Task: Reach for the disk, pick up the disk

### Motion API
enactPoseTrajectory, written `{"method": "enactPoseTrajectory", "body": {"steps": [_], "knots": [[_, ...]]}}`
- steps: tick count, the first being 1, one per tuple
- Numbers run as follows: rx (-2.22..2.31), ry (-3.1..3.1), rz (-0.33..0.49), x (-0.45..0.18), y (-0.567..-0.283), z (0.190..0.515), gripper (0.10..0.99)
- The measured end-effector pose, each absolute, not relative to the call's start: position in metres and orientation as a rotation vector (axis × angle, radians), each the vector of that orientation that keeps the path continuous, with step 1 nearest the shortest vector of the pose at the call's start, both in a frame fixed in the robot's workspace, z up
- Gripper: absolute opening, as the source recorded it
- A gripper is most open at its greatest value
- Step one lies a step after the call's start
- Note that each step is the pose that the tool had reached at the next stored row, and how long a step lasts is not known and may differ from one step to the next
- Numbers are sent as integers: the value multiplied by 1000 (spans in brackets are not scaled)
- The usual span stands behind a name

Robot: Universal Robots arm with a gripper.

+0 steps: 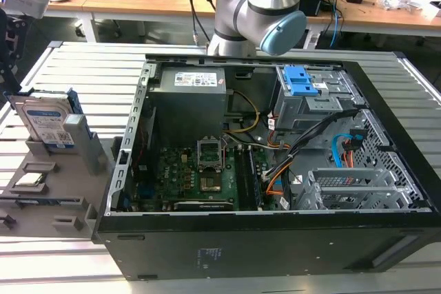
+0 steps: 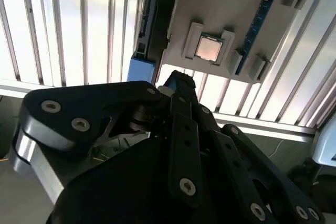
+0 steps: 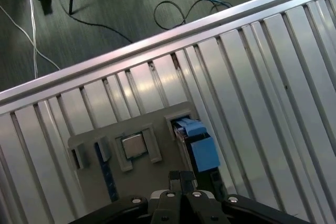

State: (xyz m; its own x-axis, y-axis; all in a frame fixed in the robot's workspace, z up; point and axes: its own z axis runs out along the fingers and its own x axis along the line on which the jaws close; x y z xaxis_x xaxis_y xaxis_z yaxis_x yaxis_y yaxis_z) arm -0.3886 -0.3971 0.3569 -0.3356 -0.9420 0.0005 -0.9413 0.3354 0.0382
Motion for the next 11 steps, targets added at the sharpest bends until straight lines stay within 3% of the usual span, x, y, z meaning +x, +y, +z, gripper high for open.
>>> {"method": "enactPoseTrajectory", "body": {"steps": [11], "knots": [[1945, -2436, -46, -389, -397, 357, 106]]}}
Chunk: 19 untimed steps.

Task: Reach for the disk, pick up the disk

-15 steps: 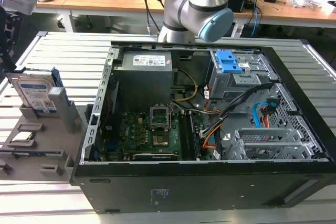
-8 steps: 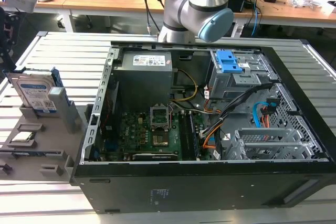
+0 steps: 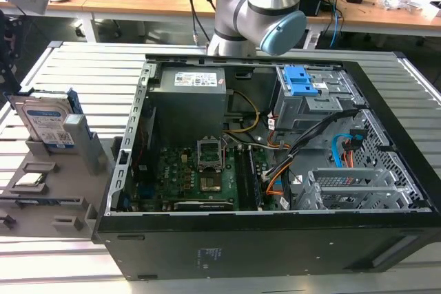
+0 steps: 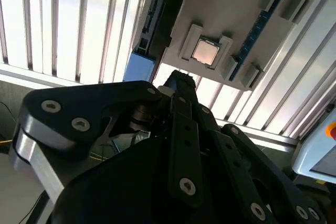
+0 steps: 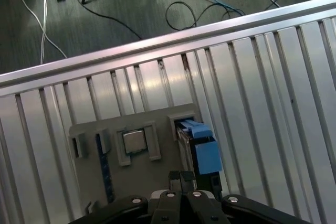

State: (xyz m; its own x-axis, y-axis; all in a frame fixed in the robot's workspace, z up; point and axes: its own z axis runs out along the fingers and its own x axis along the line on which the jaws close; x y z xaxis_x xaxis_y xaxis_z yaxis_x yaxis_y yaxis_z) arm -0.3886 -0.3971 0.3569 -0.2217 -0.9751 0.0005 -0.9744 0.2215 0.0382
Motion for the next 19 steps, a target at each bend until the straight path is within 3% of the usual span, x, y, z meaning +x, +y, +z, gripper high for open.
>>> {"method": "enactPoseTrajectory", "body": {"steps": [19], "knots": [[2150, -2254, -43, -389, -397, 357, 106]]}}
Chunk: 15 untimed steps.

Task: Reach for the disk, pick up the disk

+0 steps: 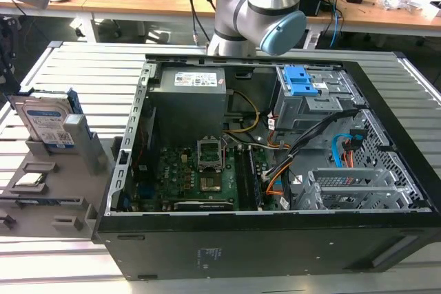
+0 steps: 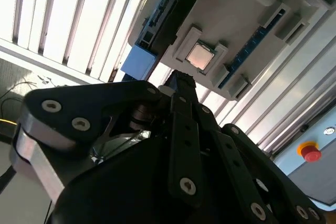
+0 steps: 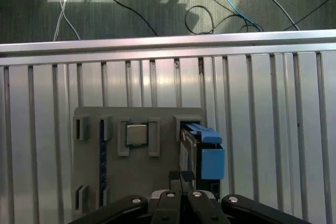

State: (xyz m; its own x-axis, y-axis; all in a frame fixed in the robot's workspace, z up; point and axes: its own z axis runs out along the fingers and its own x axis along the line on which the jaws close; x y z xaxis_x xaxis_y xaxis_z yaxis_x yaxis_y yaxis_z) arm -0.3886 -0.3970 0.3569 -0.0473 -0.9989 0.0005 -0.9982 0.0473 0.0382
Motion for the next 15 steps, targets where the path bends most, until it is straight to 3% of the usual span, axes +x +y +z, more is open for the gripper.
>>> {"method": "enactPoseTrajectory", "body": {"steps": [4, 5, 6, 10, 11, 12, 15], "knots": [[2150, -2254, -42, -389, -397, 357, 114], [2150, -2254, -43, -389, -397, 357, 235], [2150, -2254, -42, -389, -397, 357, 235], [2150, -2253, -42, -389, -397, 357, 478], [2150, -2253, -43, -389, -397, 357, 478], [2150, -2253, -43, -389, -397, 357, 600], [2150, -2253, -43, -389, -397, 357, 600]]}}
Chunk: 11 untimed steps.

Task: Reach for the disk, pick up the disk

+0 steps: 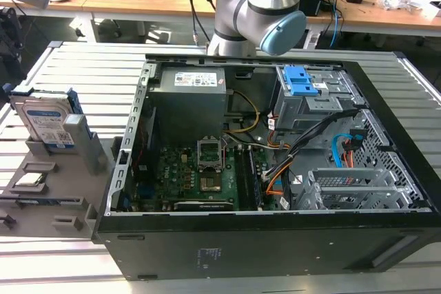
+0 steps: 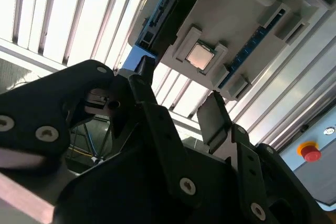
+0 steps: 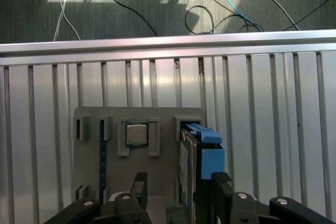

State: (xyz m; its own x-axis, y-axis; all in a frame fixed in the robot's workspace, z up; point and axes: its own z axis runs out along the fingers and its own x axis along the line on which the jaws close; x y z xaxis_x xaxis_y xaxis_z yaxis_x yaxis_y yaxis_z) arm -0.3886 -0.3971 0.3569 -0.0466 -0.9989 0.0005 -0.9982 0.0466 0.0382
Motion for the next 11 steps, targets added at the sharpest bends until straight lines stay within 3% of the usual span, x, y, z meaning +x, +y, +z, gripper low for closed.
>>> {"method": "enactPoseTrajectory", "body": {"steps": [4, 8, 11], "knots": [[2150, -2252, -41, -389, -388, 357, 600], [2148, -2251, -37, -389, -362, 357, 600], [2148, -2251, -37, -389, -361, 352, 600]]}}
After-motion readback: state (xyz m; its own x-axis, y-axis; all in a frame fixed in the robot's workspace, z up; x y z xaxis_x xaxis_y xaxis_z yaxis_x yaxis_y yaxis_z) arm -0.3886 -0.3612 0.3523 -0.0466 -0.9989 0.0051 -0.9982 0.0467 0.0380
